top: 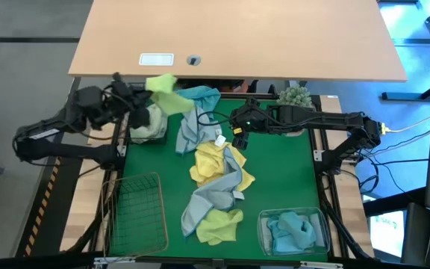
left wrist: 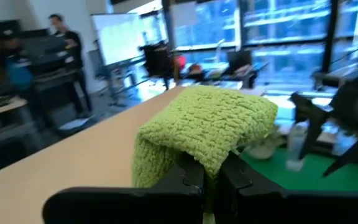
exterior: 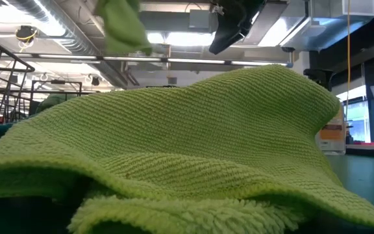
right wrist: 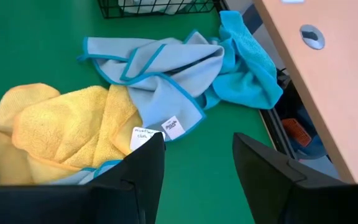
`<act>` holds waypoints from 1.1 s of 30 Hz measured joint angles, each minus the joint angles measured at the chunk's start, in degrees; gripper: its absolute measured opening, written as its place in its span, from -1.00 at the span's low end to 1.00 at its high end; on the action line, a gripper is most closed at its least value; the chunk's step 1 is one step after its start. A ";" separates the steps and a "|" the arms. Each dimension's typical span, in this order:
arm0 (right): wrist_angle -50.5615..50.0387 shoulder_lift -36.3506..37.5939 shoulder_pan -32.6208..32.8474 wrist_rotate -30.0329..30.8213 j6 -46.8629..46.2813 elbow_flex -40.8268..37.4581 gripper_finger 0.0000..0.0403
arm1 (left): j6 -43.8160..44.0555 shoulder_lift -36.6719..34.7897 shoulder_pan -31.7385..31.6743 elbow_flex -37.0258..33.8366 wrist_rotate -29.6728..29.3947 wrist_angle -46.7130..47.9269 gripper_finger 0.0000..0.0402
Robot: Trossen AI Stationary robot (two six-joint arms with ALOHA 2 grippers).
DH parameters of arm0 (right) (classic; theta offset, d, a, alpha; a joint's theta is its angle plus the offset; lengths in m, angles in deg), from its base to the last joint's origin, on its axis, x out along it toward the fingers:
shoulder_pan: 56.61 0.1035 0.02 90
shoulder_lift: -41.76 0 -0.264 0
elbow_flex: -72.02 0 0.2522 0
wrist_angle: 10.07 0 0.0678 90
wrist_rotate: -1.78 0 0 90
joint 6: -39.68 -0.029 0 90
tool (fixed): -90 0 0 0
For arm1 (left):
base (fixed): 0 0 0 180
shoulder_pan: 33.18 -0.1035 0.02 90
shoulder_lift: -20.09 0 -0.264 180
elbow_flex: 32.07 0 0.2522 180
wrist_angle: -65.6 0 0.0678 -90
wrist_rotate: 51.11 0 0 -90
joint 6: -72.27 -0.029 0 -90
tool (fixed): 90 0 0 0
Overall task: Sort microfiber towel by color & place in baskets
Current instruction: Put the top green microfiber cloth into the black wire basket
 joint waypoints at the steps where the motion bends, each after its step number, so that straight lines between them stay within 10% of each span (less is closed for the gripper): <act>1: 0.00 0.00 0.00 0.00 -0.02 0.00 -0.07 | 0.41 -0.85 0.00 0.00 -1.25 1.86 -1.00; 19: 0.10 0.00 0.00 -3.45 -0.02 0.00 -0.07 | 24.18 -3.25 0.00 0.02 -15.99 42.74 -0.97; 33: 0.11 0.00 0.00 -3.45 0.00 -0.02 -0.07 | 25.20 -1.04 0.00 0.02 -19.71 45.58 -0.79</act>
